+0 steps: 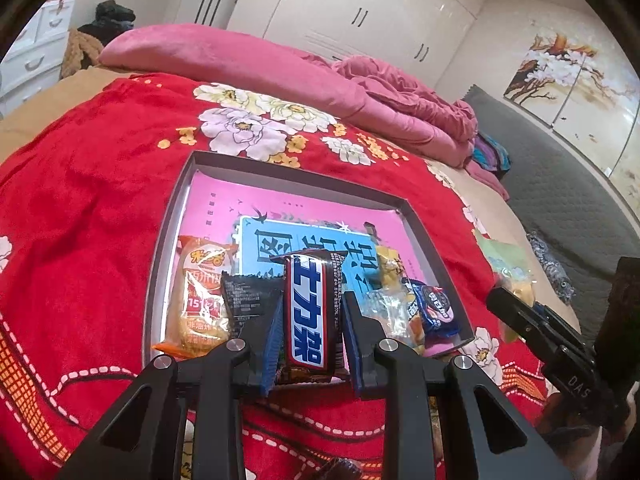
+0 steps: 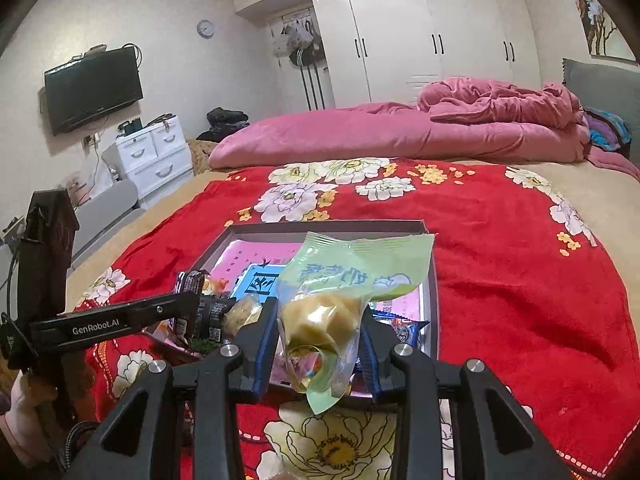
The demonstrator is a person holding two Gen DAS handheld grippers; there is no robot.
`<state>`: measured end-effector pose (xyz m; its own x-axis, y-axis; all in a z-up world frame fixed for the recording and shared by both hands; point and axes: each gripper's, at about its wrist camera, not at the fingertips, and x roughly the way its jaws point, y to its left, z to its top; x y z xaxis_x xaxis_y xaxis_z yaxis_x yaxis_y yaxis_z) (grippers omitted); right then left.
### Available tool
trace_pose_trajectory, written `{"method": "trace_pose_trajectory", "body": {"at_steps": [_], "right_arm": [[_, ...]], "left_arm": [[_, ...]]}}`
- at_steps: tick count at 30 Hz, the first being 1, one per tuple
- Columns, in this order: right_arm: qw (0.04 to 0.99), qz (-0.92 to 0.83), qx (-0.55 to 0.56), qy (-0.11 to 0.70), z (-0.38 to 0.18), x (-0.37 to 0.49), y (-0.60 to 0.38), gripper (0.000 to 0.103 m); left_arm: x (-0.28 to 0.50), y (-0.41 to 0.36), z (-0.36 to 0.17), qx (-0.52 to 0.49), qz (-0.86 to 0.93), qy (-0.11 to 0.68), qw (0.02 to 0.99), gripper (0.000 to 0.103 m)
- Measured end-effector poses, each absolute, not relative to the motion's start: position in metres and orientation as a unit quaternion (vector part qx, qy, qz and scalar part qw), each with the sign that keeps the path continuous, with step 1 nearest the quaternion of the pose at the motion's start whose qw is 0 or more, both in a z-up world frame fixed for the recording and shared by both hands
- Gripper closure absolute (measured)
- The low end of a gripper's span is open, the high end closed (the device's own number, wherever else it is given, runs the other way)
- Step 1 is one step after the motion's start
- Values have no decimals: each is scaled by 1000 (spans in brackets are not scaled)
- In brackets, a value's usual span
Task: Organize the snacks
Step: 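Lift the candy bar and biscuit pack and carry both over the tray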
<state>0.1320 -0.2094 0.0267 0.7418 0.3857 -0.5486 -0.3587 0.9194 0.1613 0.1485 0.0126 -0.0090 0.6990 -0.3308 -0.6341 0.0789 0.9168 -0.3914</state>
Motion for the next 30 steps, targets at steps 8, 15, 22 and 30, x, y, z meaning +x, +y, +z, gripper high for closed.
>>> {"method": "trace_pose_trajectory", "body": {"at_steps": [8,15,22,30], "right_arm": [[937,186,32,293,30,137,-214,66],[938,181,42,291,31,143,-215,66],[939,178,44,291,32,147,-214,66],[938,174,50,296,29,152,-214,66]], "left_arm": [[152,6,-11,-163,-116,374,906,74],[156,-1,-13,-153,-121,380,904,74],[159,-4,-16,-151,-121,384,903,74],[161,-7,-19,-150,-119,389,901,74]]}}
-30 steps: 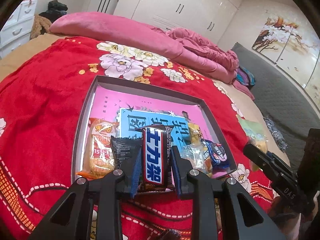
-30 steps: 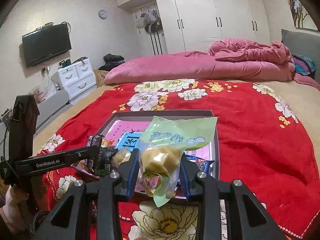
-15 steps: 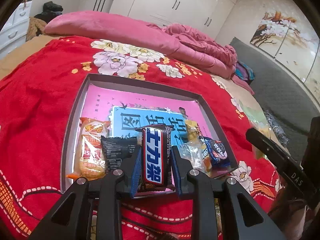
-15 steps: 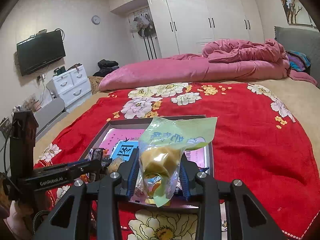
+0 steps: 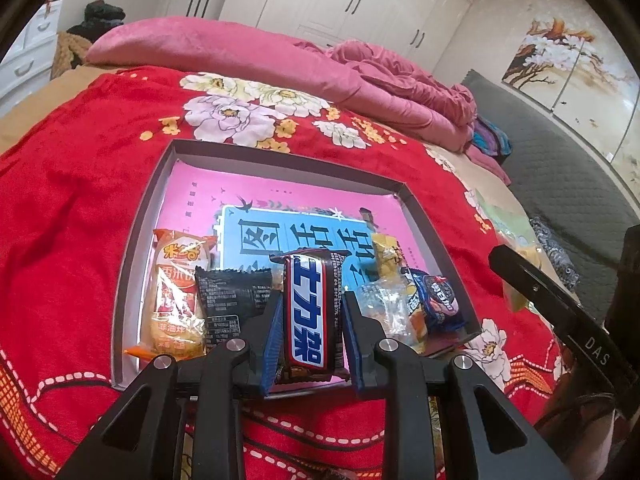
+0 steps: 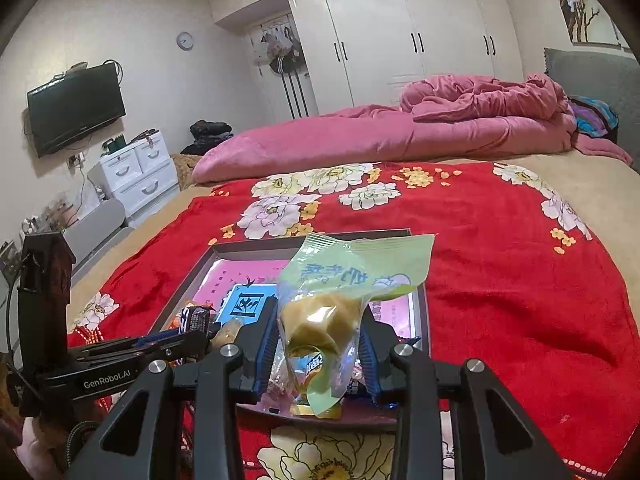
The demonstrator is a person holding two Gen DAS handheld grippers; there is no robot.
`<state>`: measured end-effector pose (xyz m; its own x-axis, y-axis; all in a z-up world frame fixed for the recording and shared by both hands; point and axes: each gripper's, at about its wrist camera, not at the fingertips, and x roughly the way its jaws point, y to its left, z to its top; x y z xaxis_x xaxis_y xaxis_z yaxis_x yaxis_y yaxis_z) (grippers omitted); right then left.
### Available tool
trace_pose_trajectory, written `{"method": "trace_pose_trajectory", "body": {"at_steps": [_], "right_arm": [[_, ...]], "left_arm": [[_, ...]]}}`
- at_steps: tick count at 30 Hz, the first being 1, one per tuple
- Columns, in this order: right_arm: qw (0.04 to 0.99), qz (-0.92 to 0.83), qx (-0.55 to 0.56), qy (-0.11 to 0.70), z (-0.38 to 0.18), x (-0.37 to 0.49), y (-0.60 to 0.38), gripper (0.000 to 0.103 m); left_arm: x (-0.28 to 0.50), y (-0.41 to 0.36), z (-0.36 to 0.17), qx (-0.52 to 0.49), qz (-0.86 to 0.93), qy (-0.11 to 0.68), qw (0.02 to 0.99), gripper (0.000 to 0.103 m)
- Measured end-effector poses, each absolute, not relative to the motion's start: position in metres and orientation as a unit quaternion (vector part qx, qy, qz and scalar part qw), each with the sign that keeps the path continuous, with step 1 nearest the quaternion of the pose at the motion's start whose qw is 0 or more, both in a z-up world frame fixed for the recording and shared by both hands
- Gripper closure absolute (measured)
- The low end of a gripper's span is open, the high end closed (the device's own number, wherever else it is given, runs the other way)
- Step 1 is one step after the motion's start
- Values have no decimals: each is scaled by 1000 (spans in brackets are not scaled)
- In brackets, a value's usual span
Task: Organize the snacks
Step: 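Lift the candy bar and biscuit pack and carry both over the tray, then lower the candy bar and biscuit pack into the tray and open both tools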
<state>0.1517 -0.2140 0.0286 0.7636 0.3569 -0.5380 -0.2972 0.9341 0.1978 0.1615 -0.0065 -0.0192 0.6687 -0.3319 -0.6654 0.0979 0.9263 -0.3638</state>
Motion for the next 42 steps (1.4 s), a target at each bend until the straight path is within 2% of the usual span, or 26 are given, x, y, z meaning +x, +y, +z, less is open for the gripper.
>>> {"method": "trace_pose_trajectory", "body": {"at_steps": [37,42], "right_arm": [[902,163,53,395,-22,180,-200,66],[903,161,58,393,-20,180,-203,62]], "left_arm": [[168,-9,-29,-139,-118,411,893,74],[168,-8,-29,-139,-117,411,894,74]]}}
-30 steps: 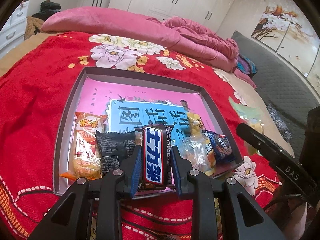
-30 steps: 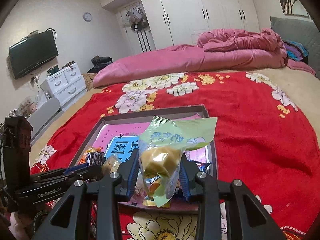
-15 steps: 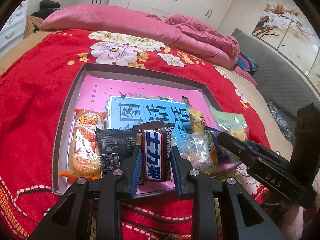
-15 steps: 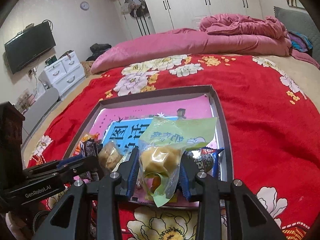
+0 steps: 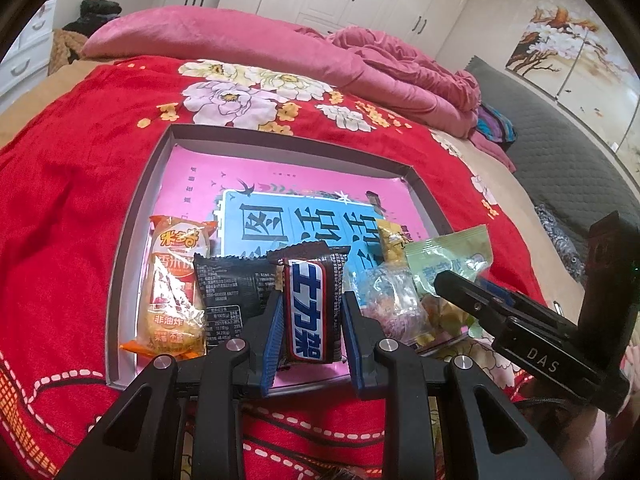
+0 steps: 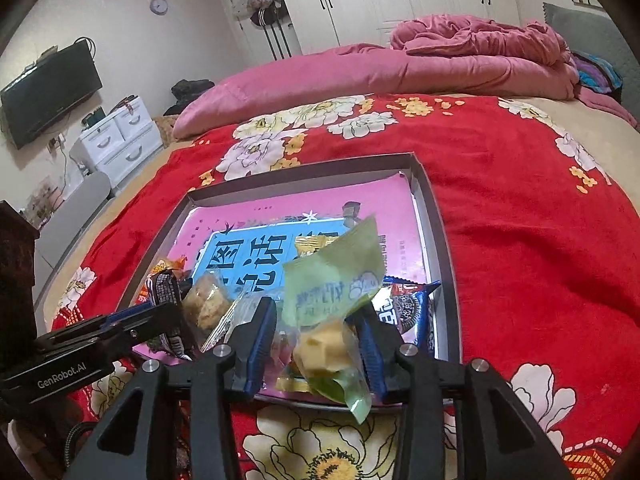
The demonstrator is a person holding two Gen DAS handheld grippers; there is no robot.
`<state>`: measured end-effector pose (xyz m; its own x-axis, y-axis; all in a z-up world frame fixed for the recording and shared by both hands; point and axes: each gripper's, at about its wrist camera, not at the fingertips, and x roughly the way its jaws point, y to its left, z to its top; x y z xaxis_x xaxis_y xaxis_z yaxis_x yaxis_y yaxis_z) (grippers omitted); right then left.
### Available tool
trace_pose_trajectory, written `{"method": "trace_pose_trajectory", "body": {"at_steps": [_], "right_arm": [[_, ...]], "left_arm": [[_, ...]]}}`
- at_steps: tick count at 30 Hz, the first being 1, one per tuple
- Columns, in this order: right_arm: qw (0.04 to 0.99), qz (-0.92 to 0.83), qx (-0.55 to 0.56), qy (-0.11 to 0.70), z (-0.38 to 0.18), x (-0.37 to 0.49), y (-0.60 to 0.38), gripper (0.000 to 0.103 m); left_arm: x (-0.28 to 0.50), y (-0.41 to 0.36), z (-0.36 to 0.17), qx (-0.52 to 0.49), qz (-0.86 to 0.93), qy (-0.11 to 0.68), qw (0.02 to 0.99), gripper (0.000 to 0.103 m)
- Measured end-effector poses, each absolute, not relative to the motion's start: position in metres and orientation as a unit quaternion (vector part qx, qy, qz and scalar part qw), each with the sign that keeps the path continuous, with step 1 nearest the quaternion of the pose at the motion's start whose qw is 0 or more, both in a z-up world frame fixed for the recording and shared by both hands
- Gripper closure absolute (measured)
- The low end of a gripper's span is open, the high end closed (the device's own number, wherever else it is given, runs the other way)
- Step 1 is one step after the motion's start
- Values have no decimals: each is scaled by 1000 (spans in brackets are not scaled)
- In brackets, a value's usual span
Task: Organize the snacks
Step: 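Lower the candy bar and biscuit pack into the tray and open both tools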
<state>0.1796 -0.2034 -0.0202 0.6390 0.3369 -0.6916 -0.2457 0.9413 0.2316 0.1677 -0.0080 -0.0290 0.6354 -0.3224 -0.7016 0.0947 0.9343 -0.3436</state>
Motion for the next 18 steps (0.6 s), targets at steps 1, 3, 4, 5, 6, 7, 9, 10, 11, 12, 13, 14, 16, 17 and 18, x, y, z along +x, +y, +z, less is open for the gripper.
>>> {"method": "trace_pose_trajectory", "body": {"at_steps": [1,3,4,5,6,7,9,10,11,12,13,14,16,17,18], "right_arm": [[904,160,58,393,-20,179,-204,61],[906,157,60,390,-18,178,-207,60],[907,157,62,387,-16,177,-209,59],[908,156,65,384,-15,177,-210,59],[909,155,67,381,-13,176,-211,58],[910,154,69,378,-12,175,-213,56],[910,155,74,376,-11,174,-215,55],[910,155,76,376,-11,174,-216,55],[910,155,77,376,-10,174,-217,55],[910,155,78,376,-10,174,-217,55],[911,154,78,375,-9,174,-218,55],[911,154,77,374,-9,173,-218,55],[912,156,78,372,-8,172,-219,54],[912,157,78,371,-7,171,-219,54],[913,157,76,368,-6,170,-219,53]], "left_arm": [[168,-8,-29,-139,-117,411,894,74],[168,-7,-29,-140,-115,410,894,74],[168,-7,-29,-140,-115,410,894,74],[168,-7,-29,-140,-114,410,894,74],[168,-7,-29,-139,-113,411,894,73],[168,-8,-28,-139,-113,411,894,73],[168,-7,-28,-137,-113,410,895,73],[168,-7,-28,-137,-113,409,895,73],[167,-7,-27,-137,-113,409,895,72],[167,-7,-27,-136,-113,409,895,72],[167,-7,-27,-136,-112,409,896,71],[167,-6,-27,-136,-112,408,896,70],[166,-5,-27,-137,-111,408,896,66],[166,-5,-26,-137,-110,408,896,63],[166,-4,-26,-139,-109,407,896,59]]}}
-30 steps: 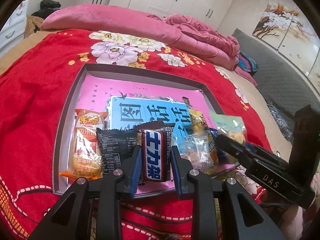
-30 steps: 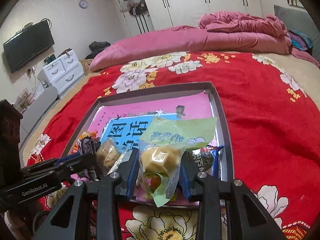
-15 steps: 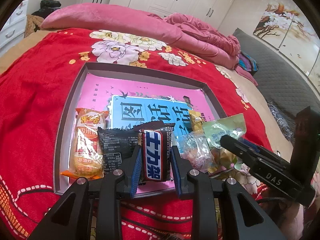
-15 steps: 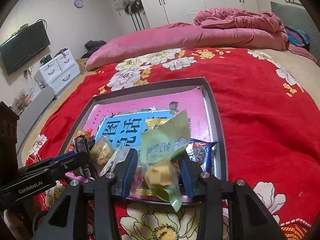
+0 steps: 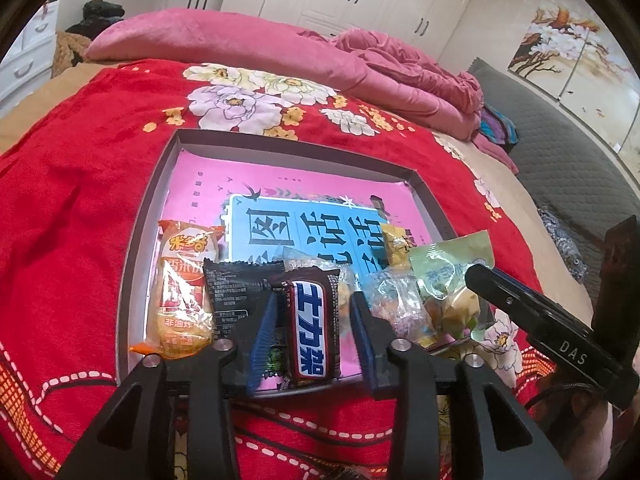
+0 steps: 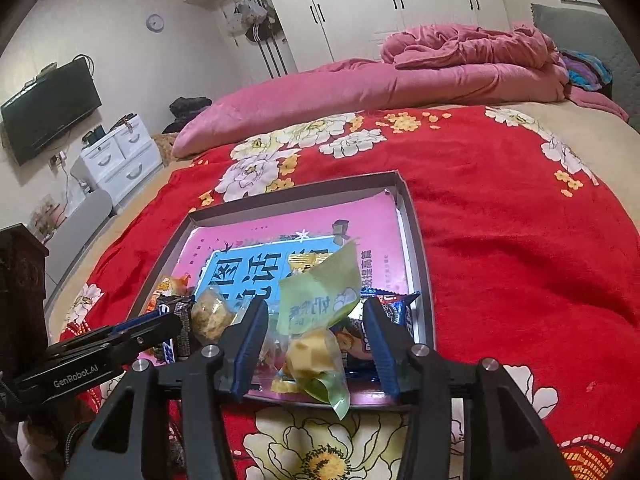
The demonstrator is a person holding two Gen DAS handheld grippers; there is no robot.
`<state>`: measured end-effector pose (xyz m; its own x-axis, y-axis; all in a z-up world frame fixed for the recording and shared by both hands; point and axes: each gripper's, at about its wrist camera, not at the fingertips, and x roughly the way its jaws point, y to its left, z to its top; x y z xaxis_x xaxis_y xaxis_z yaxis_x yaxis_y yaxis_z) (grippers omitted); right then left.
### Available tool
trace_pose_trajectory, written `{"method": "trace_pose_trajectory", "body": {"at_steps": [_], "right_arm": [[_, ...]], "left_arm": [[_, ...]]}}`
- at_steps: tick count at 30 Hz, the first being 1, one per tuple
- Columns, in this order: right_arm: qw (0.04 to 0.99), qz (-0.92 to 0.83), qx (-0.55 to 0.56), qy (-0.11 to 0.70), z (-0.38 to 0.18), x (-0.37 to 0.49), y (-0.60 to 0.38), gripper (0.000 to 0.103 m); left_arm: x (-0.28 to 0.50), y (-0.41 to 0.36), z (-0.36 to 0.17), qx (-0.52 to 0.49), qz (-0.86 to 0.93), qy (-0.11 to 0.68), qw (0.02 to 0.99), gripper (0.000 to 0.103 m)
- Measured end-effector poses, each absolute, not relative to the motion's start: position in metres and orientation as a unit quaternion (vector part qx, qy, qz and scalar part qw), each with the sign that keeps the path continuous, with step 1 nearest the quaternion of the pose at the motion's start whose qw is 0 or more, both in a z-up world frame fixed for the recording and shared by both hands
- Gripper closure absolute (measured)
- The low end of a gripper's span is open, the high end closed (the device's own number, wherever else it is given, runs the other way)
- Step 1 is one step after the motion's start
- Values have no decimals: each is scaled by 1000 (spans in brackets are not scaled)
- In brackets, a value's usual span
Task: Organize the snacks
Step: 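Lower the candy bar and biscuit pack into the tray and open both tools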
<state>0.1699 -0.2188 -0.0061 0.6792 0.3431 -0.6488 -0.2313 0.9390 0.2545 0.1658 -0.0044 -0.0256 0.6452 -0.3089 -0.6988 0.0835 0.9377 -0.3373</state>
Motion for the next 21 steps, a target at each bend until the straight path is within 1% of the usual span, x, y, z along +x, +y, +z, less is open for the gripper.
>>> {"method": "trace_pose_trajectory", "body": {"at_steps": [3,8,12,21], "right_arm": [[916,160,70,361,-2,166,-219,50],[921,163,67,348,4,162,-219,47],[924,162,61,342,7,160,-220,45],[929,169,53,326,13,151,-223,40]], "left_arm": [[165,1,-23,-149,-107,401,898,53],[163,4,-21,-154,-102,397,899,50],[161,7,-19,-155,-97,395,900,44],[149,16,-10,-167,-101,379,904,35]]}}
